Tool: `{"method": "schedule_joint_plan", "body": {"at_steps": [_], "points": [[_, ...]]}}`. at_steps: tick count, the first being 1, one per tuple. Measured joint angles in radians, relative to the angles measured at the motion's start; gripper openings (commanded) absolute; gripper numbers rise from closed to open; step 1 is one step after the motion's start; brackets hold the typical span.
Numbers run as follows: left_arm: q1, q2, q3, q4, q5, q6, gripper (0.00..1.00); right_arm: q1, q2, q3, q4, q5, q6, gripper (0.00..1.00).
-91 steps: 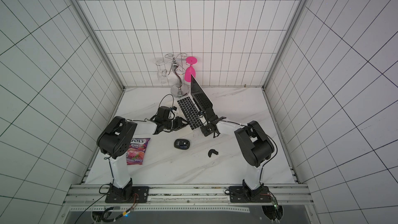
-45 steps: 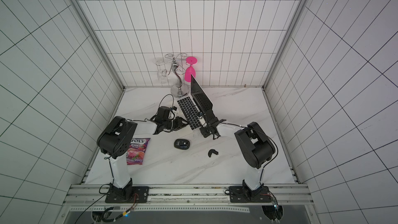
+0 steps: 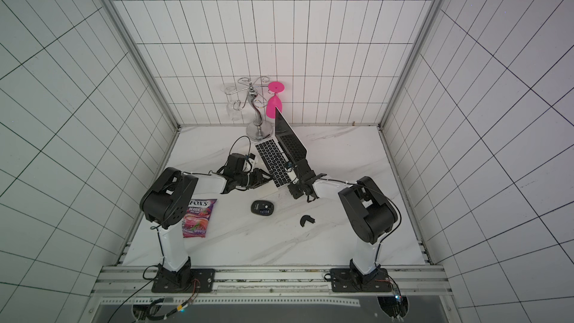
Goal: Insert the wireless mouse receiver into the laptop
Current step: Insert the USB plug into the USB port.
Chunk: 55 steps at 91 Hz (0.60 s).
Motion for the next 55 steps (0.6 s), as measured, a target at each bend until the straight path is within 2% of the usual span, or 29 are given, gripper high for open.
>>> {"method": "schedule_joint_plan", "body": {"at_steps": [55], "points": [[0.002,0.005,0.002,0.000,0.001,0.003,0.38,0.013,0.043,0.111,-0.158,0.076,0.037,0.05]]}}
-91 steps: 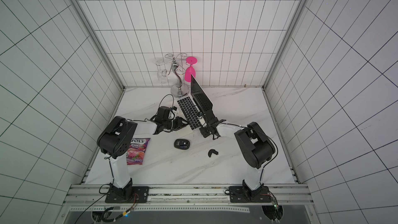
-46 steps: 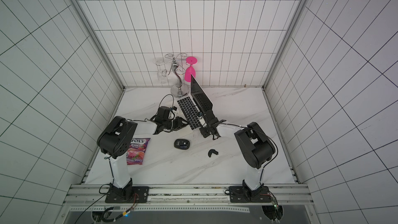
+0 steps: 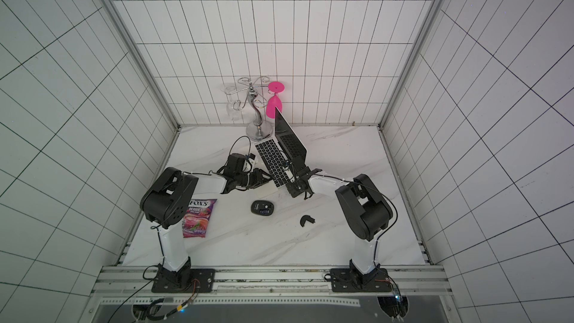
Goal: Insert the wireless mouse receiver into the laptop
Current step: Insert the USB plug into the USB port.
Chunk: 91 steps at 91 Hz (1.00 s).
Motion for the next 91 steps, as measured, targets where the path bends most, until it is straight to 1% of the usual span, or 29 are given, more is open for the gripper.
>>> {"method": "schedule_joint_plan", "body": {"at_steps": [31,56,65,70,75,82,87,91], "points": [[0.003,0.000,0.001,-0.001,0.001,0.008,0.37,0.001,0.014,0.026,-0.024,0.008,0.011,0.05],[0.006,0.005,0.006,0.000,0.002,0.013,0.37,-0.004,0.004,-0.021,0.082,-0.003,-0.052,0.08],[0.010,0.005,0.007,0.000,0.001,0.013,0.37,-0.008,0.010,-0.024,0.117,-0.008,-0.060,0.14],[0.010,0.005,0.008,-0.002,0.000,0.013,0.37,-0.009,0.010,-0.029,0.130,-0.010,-0.058,0.20],[0.009,0.004,0.012,-0.008,0.000,0.012,0.38,-0.009,0.003,-0.039,0.144,-0.012,-0.046,0.28],[0.009,-0.002,0.017,-0.028,-0.007,0.012,0.40,-0.009,-0.012,-0.061,0.161,-0.021,-0.022,0.42],[0.009,-0.018,0.018,-0.053,-0.018,0.015,0.44,-0.009,-0.035,-0.078,0.154,-0.033,0.008,0.50],[0.009,-0.035,0.018,-0.075,-0.029,0.016,0.48,-0.008,-0.058,-0.091,0.147,-0.041,0.036,0.54]]}}
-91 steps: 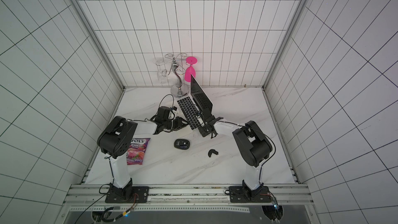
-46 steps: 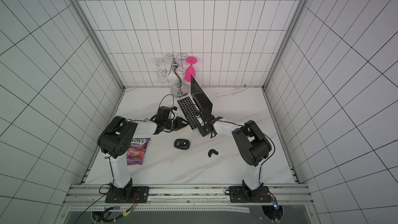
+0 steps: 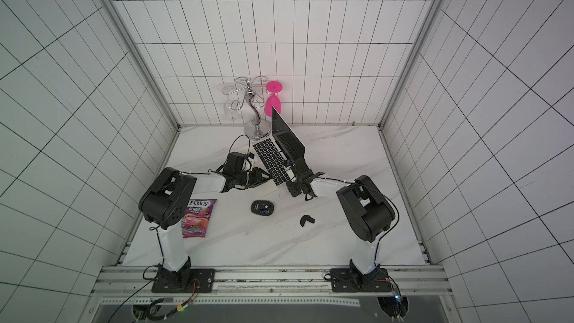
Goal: Insert the wireless mouse receiver into the laptop
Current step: Insert the USB plug into the USB port.
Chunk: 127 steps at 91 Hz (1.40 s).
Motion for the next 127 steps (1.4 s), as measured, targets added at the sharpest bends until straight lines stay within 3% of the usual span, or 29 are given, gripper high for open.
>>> {"method": "schedule_joint_plan", "body": {"at_steps": [17,33,63,106,117,127], "points": [[0.010,-0.141,-0.011,-0.064,-0.058,0.015,0.62,0.000,-0.114,-0.029,-0.005,-0.014,0.200,0.58],[0.070,-0.275,-0.101,-0.077,-0.108,0.007,0.71,0.000,-0.126,-0.038,0.014,-0.029,0.422,0.59],[0.106,-0.319,-0.225,-0.162,-0.157,0.008,0.77,-0.011,-0.035,-0.071,0.105,-0.081,0.689,0.53],[0.088,-0.278,-0.229,-0.173,-0.140,0.014,0.72,-0.037,0.038,-0.035,0.193,-0.081,0.734,0.41],[0.059,-0.248,-0.208,-0.173,-0.126,0.020,0.69,-0.039,0.051,-0.016,0.186,-0.076,0.715,0.45],[0.024,-0.221,-0.174,-0.171,-0.118,0.023,0.68,-0.039,0.052,-0.013,0.187,-0.074,0.698,0.55]]}}
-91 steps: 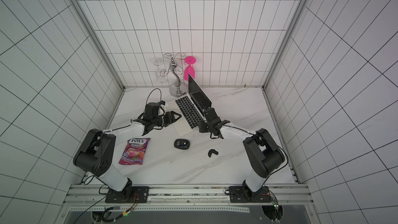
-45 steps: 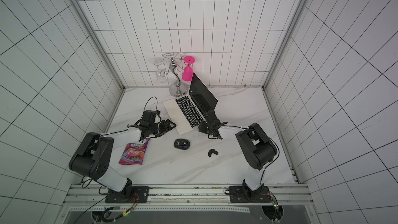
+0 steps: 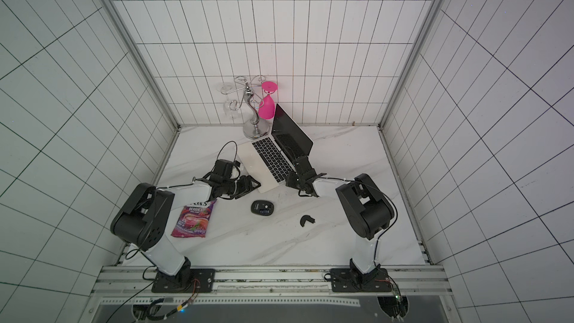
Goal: Insert the wireless mouse receiver into the laptop
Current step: Insert the USB plug into the USB port, then adjust the laptop at the center of the board.
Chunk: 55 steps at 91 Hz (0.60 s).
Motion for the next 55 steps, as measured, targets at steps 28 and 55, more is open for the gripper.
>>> {"method": "schedule_joint_plan", "body": {"at_steps": [28,55], "points": [[-0.084,0.094,0.092,0.002,0.015,-0.002,0.65,-0.027,-0.171,-0.097,-0.169,0.072,-0.023,0.61],[-0.194,0.248,0.287,-0.024,0.052,-0.016,0.65,-0.060,-0.480,-0.175,-0.531,0.055,-0.023,0.61]]}}
